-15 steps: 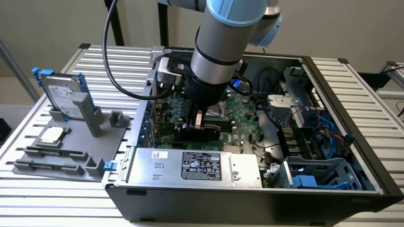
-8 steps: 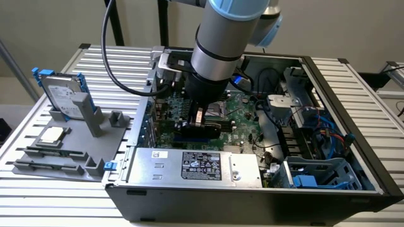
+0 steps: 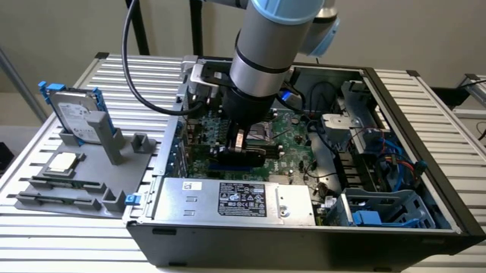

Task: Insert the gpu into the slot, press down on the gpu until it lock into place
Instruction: 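Insert the gpu into the slot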

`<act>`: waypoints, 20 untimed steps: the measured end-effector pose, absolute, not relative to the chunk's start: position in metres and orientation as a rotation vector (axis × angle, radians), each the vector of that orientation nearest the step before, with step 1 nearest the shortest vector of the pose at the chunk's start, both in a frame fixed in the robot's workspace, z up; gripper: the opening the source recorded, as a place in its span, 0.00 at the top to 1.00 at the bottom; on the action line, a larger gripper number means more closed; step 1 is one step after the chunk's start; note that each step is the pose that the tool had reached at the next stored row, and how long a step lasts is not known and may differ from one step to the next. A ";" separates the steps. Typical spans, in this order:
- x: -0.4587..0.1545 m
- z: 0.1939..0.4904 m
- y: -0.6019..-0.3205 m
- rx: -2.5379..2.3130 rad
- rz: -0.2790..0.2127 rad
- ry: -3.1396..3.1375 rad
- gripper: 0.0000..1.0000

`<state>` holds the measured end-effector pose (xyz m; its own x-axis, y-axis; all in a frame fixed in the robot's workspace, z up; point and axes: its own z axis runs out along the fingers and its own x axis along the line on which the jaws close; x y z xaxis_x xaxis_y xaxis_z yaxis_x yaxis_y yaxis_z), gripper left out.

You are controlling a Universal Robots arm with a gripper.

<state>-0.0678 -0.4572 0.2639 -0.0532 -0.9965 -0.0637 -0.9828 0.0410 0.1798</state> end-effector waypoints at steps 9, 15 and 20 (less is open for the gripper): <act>-0.065 0.261 -0.457 2.103 -0.272 -2.206 0.74; -0.064 0.260 -0.457 2.096 -0.284 -2.199 0.74; -0.061 0.258 -0.457 2.093 -0.289 -2.197 0.74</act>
